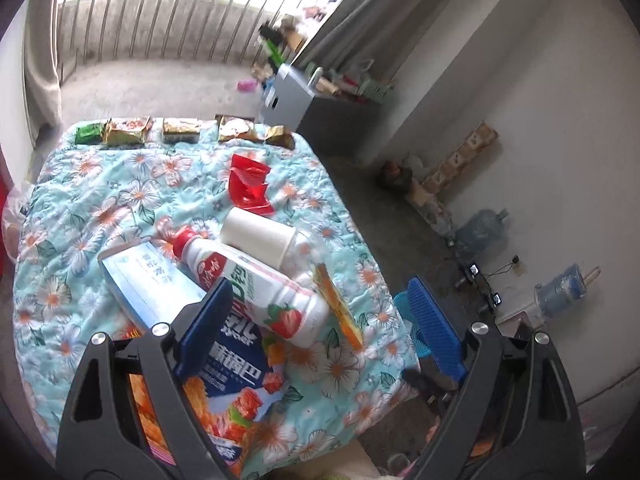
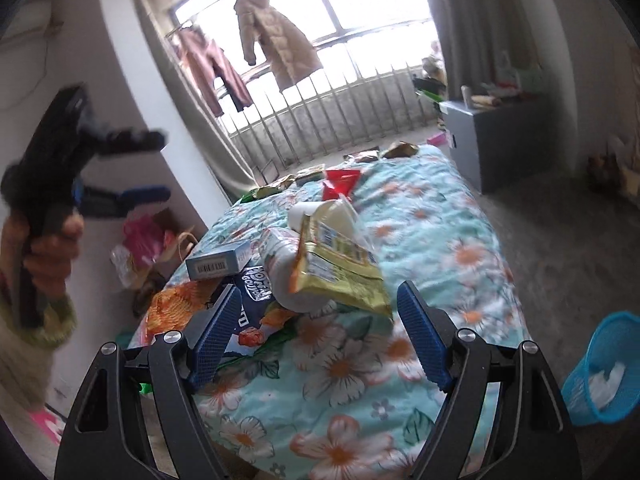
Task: Collect trash
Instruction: 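Move both tools back over the bed toward the red bag and snack packet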
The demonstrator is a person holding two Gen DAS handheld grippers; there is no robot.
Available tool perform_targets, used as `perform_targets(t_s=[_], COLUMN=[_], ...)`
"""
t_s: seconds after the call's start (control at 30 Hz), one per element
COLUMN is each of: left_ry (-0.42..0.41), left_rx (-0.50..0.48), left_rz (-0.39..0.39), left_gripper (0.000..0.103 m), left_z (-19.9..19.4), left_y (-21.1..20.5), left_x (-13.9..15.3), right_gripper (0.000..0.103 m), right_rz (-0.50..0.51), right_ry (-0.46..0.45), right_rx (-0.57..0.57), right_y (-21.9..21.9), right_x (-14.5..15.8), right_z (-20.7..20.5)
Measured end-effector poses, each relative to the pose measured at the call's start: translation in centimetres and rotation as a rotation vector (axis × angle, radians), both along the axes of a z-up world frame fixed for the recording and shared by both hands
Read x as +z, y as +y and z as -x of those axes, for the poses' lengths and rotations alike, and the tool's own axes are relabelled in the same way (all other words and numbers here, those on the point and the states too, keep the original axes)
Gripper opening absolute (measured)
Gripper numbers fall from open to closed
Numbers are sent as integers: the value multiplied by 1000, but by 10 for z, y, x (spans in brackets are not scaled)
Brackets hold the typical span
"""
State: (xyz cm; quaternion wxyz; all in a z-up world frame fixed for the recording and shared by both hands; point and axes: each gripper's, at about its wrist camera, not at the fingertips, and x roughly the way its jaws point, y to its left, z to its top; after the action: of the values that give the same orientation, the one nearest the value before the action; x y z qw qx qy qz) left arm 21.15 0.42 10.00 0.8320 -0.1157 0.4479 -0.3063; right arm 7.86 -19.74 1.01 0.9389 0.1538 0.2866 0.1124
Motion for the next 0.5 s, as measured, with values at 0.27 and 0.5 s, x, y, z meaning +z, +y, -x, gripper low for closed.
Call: perform_targets(t_s=[0.27, 0.5], left_ry=[47, 133], left_rx=[-7, 0], left_rz=[-74, -168], left_gripper=[84, 84], left_z=[-126, -219], left_y=[-26, -50], left_x=[-27, -94], right_gripper=[78, 78], right_rz=[59, 63], right_ry=[-11, 11], right_rx=[26, 33], right_y=[20, 26], right_x=[8, 0], right_z=[-31, -52])
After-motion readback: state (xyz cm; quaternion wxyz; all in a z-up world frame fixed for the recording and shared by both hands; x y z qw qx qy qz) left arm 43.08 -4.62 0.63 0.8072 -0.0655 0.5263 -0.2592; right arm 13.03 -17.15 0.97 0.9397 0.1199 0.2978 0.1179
